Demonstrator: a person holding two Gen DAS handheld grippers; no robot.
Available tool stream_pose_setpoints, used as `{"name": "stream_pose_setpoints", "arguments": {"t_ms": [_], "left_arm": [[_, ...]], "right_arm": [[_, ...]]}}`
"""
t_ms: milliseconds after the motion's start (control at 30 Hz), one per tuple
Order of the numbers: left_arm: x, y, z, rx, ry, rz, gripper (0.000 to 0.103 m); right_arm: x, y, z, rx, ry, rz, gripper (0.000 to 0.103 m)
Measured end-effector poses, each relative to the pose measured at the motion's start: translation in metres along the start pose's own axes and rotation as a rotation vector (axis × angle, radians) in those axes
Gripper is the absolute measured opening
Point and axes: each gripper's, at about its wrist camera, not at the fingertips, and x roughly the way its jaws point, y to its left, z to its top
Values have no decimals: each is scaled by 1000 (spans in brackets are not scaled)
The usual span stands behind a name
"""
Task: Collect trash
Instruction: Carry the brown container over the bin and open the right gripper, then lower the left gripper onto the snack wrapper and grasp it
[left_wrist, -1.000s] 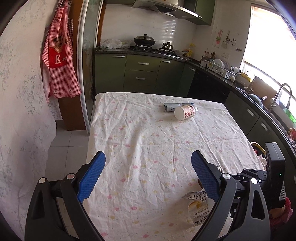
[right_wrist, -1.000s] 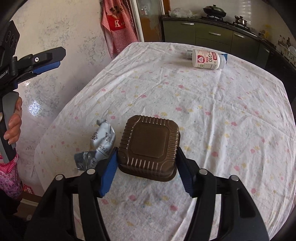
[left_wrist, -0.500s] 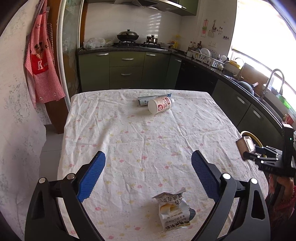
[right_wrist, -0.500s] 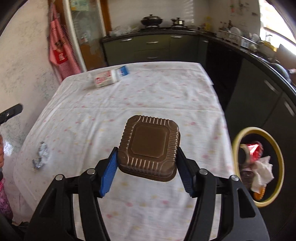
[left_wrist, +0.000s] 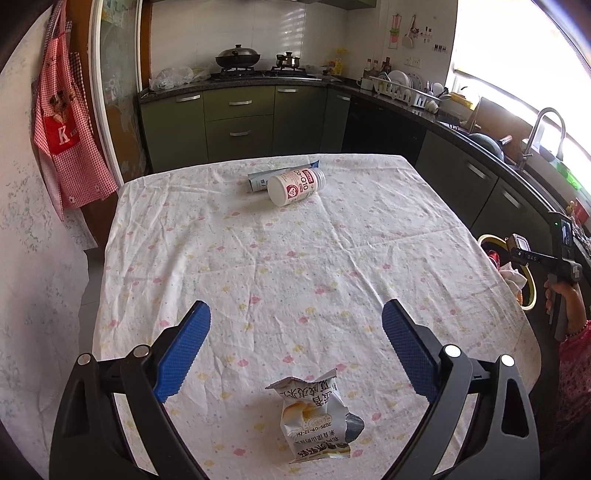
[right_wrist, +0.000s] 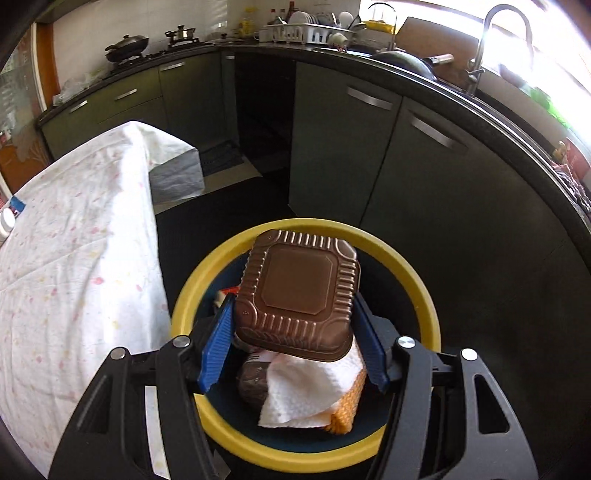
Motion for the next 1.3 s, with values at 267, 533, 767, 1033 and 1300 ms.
{"name": "stream_pose_setpoints", "arguments": {"t_ms": [267, 533, 767, 1033, 1300], "left_arm": [[6, -3, -4, 12, 26, 1, 93], [5, -10, -10, 14, 48, 18, 94], [5, -9, -21, -39, 104, 63, 96], [28, -3, -47, -138, 218, 112, 96], [46, -5, -54, -143, 268, 153, 96]], "right_arm": [[3, -27, -4, 62, -14, -56, 67], [-54, -7, -34, 36, -102, 49, 72], [-91, 34, -63, -54, -122, 164, 72], [-114, 66, -68, -85, -152, 275, 75], [-120, 86, -73, -106, -148, 341, 75]]}}
